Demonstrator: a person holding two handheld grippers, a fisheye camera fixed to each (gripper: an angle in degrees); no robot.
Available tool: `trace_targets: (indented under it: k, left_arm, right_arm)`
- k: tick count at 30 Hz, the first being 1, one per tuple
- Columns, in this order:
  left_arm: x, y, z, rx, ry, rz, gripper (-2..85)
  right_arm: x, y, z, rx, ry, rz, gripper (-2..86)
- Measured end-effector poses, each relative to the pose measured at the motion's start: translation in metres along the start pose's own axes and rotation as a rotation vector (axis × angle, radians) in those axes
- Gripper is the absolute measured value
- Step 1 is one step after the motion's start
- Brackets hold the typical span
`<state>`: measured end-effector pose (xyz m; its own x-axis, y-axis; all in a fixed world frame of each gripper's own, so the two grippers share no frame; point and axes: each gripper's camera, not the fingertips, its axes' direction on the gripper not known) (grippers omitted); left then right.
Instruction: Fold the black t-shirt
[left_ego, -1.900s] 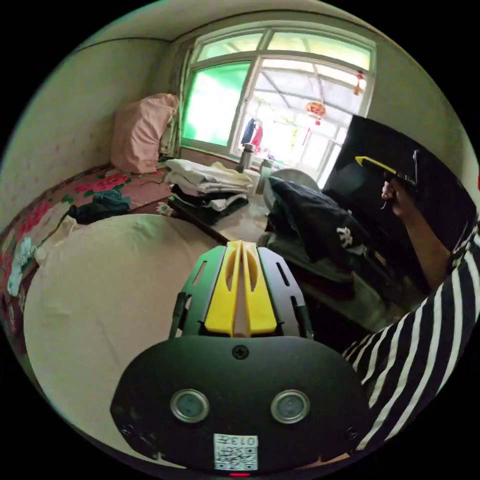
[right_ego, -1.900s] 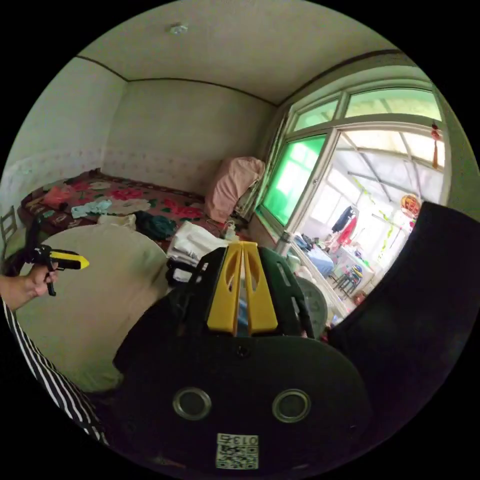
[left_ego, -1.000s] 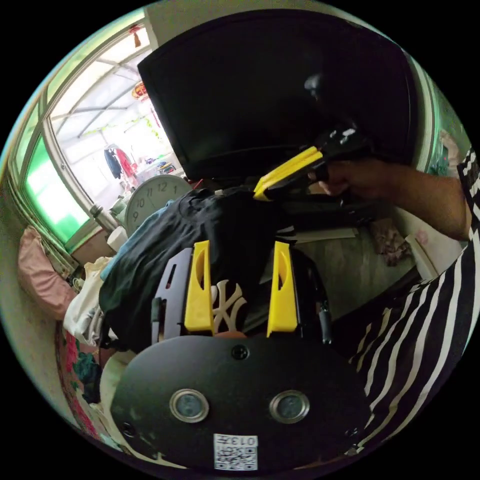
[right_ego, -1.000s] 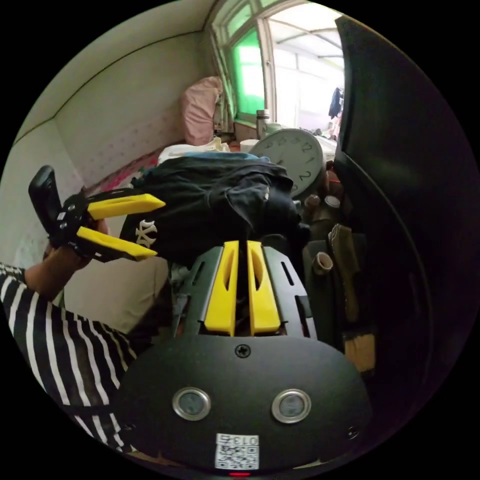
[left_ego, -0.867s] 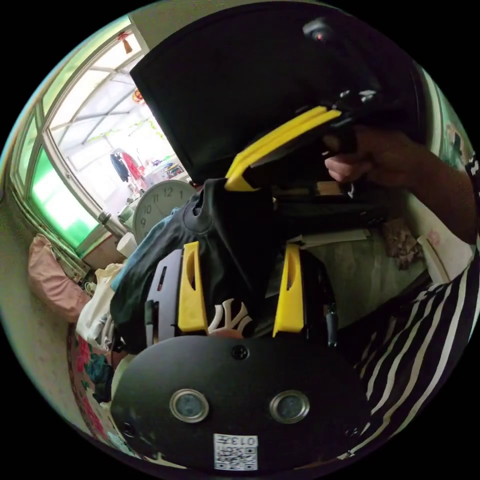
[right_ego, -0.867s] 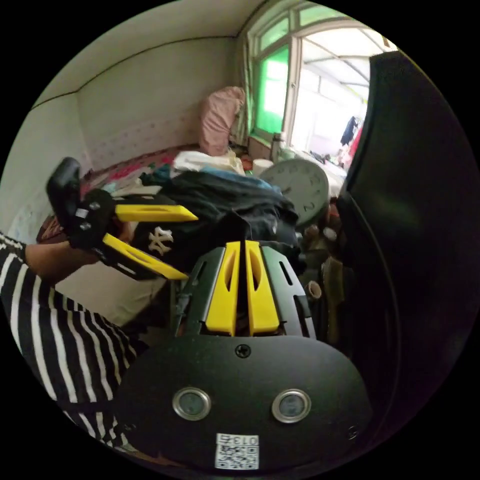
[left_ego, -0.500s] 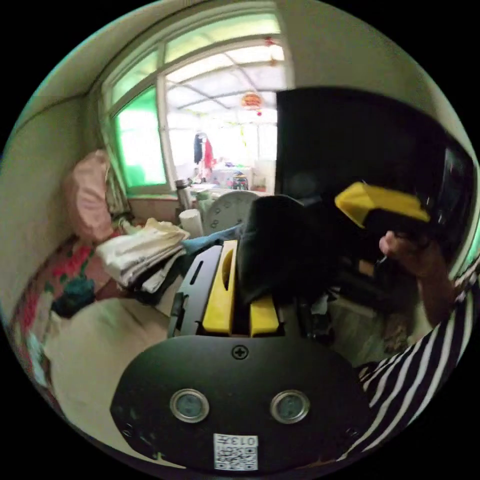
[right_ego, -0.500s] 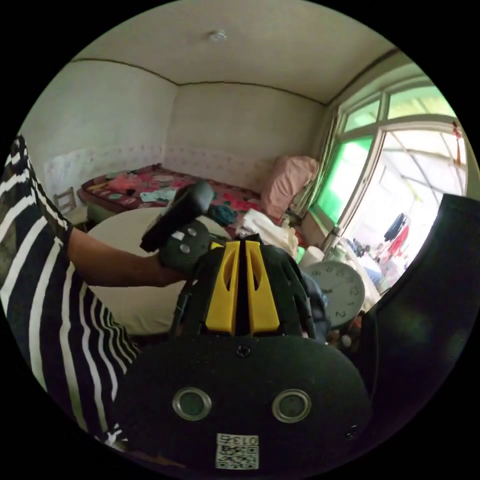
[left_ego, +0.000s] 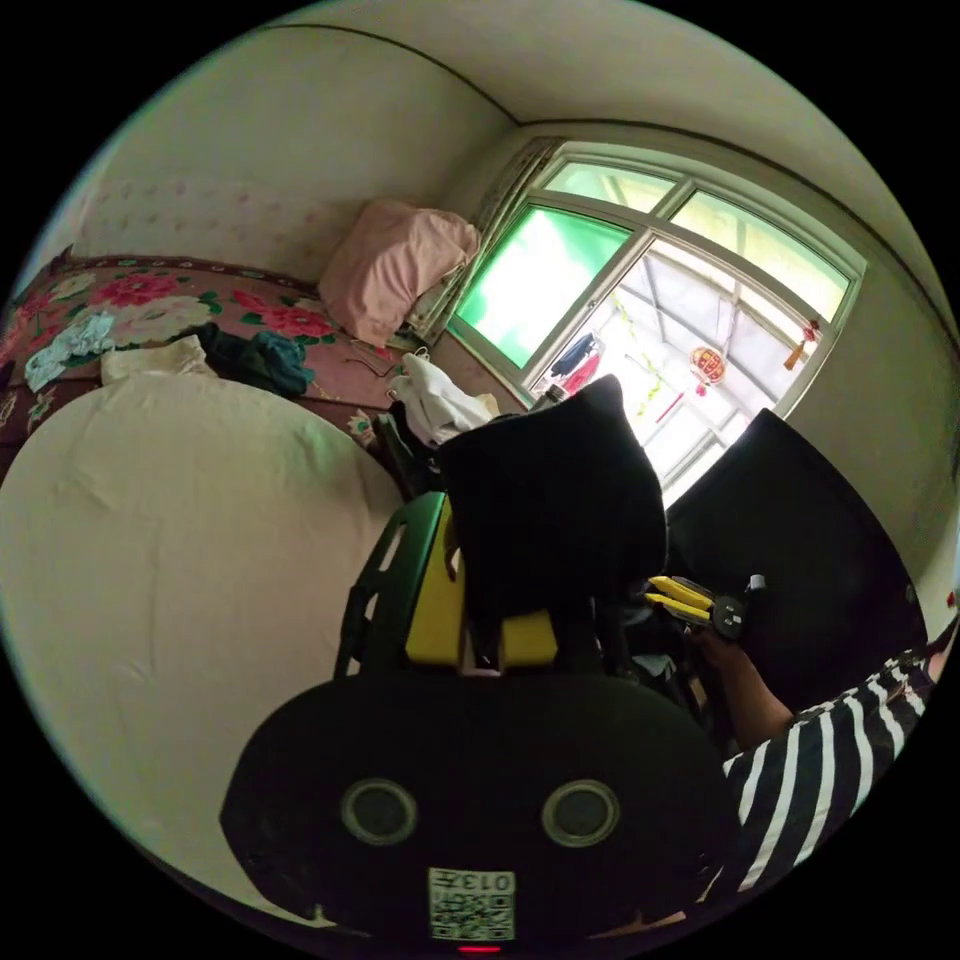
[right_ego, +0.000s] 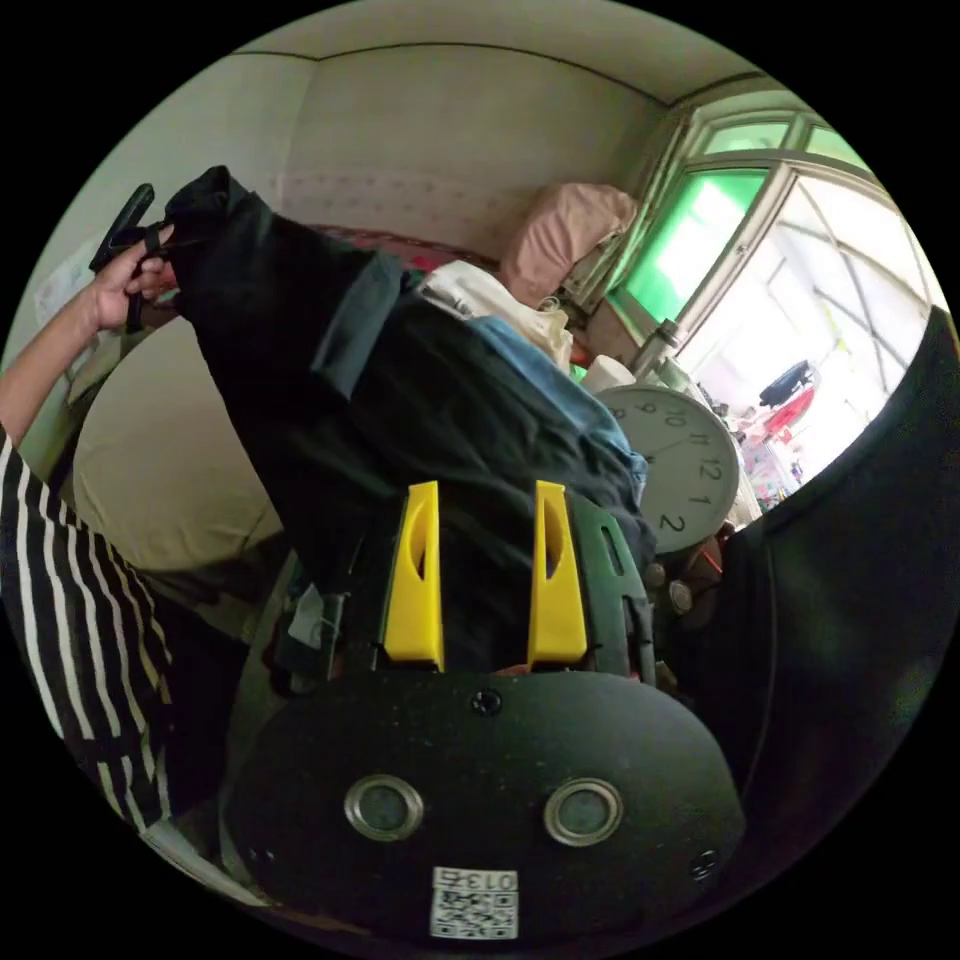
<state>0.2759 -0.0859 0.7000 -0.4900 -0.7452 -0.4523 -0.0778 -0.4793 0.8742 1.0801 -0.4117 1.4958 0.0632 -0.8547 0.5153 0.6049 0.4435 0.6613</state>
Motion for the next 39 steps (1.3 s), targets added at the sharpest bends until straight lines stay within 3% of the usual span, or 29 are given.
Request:
trace_targets:
  k: [5, 15, 20, 31, 37, 39]
  left_arm:
    - [-0.023, 0.009, -0.010, 0.033, 0.020, -0.009, -0.5]
    - [-0.079, 0.012, -0.097, 0.191, 0.060, 0.003, -0.3]
    - [-0.141, 0.035, -0.160, 0.263, -0.016, -0.064, -0.4]
    - [-0.339, 0.102, -0.265, 0.183, -0.073, -0.298, -0.1]
    - [-0.481, 0.071, -0.252, 0.148, -0.187, -0.480, 4.4]
    - [-0.524, 0.069, -0.246, 0.158, -0.240, -0.587, 9.7]
  right_arm:
    - [0.003, -0.034, -0.006, -0.010, 0.034, -0.017, 0.9]
    - [-0.005, -0.122, -0.102, 0.374, 0.164, 0.174, 0.3]
    - [-0.053, -0.184, -0.104, 0.406, 0.117, 0.130, 0.2]
    - [-0.222, -0.392, -0.056, 0.316, 0.010, 0.028, 0.6]
    - [-0.282, -0.604, 0.053, 0.261, -0.195, 0.028, 3.9]
    - [-0.290, -0.680, 0.111, 0.076, -0.336, 0.115, 6.5]
